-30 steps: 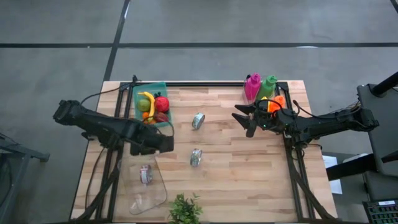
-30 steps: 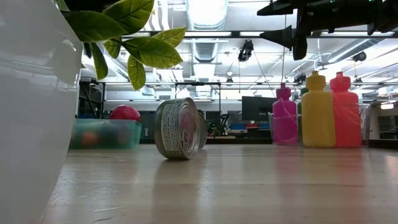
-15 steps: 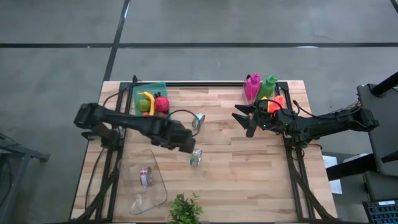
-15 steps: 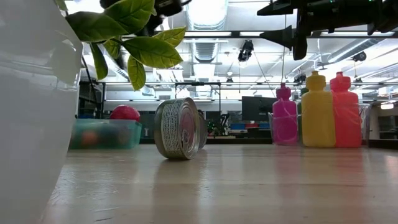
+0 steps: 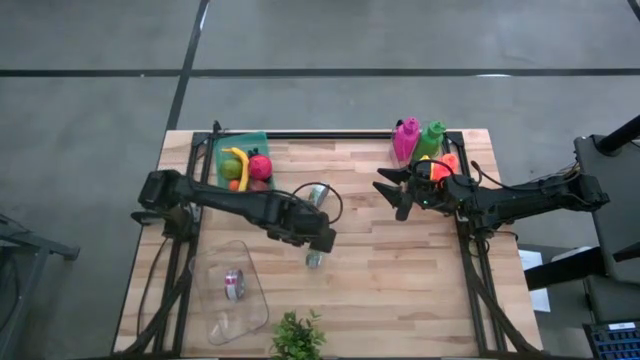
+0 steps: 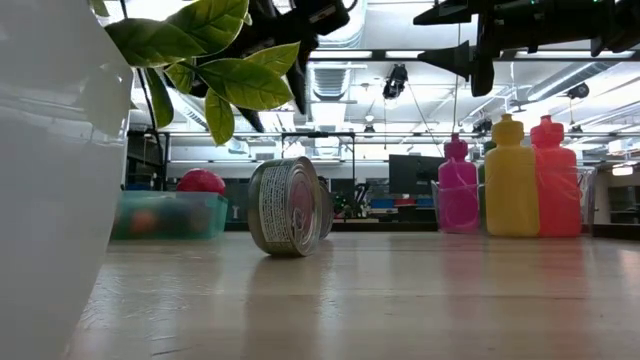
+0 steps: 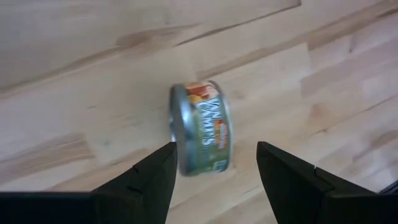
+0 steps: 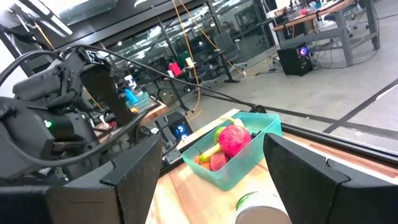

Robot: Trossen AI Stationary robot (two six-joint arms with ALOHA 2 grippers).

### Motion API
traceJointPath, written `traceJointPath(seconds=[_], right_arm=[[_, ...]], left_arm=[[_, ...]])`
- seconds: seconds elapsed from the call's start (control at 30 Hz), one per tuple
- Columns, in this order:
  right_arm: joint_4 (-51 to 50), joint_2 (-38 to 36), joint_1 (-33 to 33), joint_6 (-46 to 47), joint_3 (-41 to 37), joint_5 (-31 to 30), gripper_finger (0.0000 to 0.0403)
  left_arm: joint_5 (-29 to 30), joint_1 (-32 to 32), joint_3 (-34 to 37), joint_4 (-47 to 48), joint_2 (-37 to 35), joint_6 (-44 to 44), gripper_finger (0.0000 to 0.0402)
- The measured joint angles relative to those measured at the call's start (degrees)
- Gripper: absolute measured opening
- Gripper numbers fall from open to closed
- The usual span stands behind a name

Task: Pick & Place Food Item
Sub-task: Put the bottom green tuna can into the left transparent bin

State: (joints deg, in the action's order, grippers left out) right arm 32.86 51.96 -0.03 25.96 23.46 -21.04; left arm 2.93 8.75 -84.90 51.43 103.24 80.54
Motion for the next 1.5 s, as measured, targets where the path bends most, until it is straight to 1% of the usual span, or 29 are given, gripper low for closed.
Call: traceJointPath(seconds=[0.3,0.37,0.47,0.73,1.3,1.5], right_arm=[[-0.8,0.0,0.0,0.0,0.0,0.0,0.0276],[-1.2,0.0,0.0,0.0,0.0,0.0,0.0276],[-1.1,0.0,0.0,0.0,0.0,0.0,0.0276],[-1.1,0.0,0.0,0.0,0.0,0.0,0.0276],[-1.2,0.0,0.0,0.0,0.0,0.0,0.0276],[-1.3,0.0,0.0,0.0,0.0,0.0,0.0276]], left_arm=[[-0.1,0.2,0.0,-3.5,3.5,-0.3,0.0223],[-0.1,0.2,0.0,-4.8,4.6,-1.5,0.0223],[0.1,0.2,0.0,-5.0,5.8,-2.8,0.0223],[-0.3,0.2,0.2,-4.3,7.0,-2.7,0.0223],[-0.3,0.1,0.2,-4.4,6.9,-2.9,0.0223],[0.0,-0.6,-1.1,-2.4,3.6,-4.2,0.0222]])
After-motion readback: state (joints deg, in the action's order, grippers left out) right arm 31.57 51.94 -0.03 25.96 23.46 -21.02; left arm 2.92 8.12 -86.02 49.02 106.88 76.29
